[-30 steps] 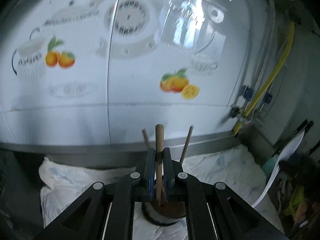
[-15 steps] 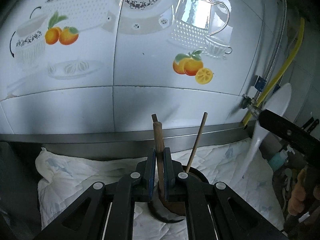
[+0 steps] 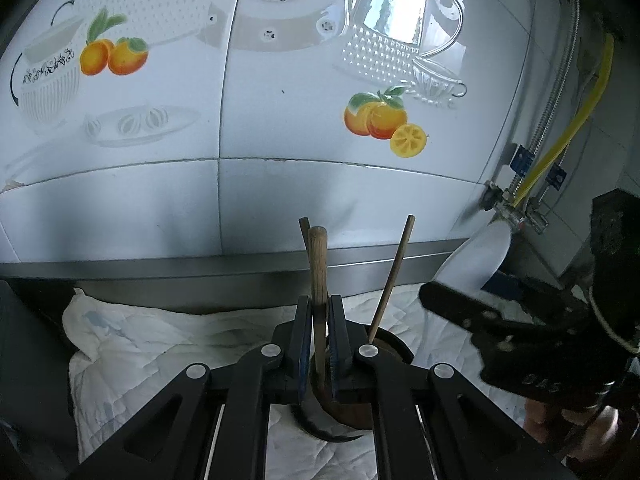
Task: Organize utensils
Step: 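Open both tools to drop the spoon and chopstick into the pot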
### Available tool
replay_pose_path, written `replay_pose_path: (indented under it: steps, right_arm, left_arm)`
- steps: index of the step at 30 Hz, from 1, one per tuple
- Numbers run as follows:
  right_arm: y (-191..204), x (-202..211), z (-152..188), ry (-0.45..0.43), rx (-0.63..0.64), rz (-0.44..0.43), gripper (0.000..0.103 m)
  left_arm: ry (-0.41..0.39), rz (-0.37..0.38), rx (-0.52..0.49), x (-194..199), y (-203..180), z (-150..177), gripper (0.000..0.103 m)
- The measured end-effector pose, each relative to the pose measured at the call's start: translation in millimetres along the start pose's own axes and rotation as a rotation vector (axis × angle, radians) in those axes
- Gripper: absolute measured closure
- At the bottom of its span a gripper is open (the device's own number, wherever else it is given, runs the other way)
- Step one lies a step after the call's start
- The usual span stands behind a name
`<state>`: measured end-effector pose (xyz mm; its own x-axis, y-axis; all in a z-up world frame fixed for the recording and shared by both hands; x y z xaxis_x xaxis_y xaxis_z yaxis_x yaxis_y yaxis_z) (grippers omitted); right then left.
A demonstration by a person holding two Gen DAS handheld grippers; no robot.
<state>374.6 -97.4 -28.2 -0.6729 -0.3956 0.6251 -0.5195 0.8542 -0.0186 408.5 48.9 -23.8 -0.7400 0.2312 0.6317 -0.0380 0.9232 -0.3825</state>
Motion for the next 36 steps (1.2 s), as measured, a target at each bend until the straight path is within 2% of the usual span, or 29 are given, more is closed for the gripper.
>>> replay_pose_path:
  steps: [10, 11, 14, 15, 22, 30, 36]
  right_arm:
    - [-12.0, 8.9, -1.5, -0.002, -0.028, 0.022, 0.022]
    - [-13.2, 12.2, -1.7, -0.008, -0.03, 0.024, 0.022]
    - [-17.0, 20.8, -0.8, -0.017, -0.036, 0.023, 0.022]
    - [-16.6, 24.4, -0.4, -0.021, -0.033, 0.022, 0.022]
    - [-19.7, 51.8, 22.7, 0.01, 0.006, 0.029, 0.022]
    - [-32.0, 79.1, 76.8, 0.092, -0.039, 0.031, 0.023]
    - [-36.5, 93.8, 118.1, 0.153, -0.074, 0.04, 0.038]
  left_arm:
    - [0.005, 0.005, 0.016, 0.4, 2.0, -2.5, 0.089]
    - [0.001, 0.008, 0.014, 1.5, 1.4, -2.7, 0.085]
    - [-0.02, -0.006, 0.007, 5.7, 0.2, -4.3, 0.059]
    - [-0.031, -0.007, 0.003, 8.5, -0.7, -5.1, 0.057]
    - [-0.052, -0.001, -0.008, 29.4, -4.4, -3.3, 0.057]
    - [-0.032, 0.01, -0.03, 50.9, -17.9, 23.1, 0.057]
    - [0.028, 0.023, -0.063, 56.6, -32.8, 59.5, 0.057]
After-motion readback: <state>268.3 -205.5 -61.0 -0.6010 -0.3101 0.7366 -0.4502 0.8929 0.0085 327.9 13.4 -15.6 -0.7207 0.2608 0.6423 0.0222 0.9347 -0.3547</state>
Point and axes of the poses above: each gripper's, at about its wrist camera, not at the fingertips, and x roughly against the way its jaws point, y to its left, z to its underside, the point moved 7 cm from there along -x, roughly the way its jaws point, and after that the axes turned 14 degrees about x, right-handed, at the moved point
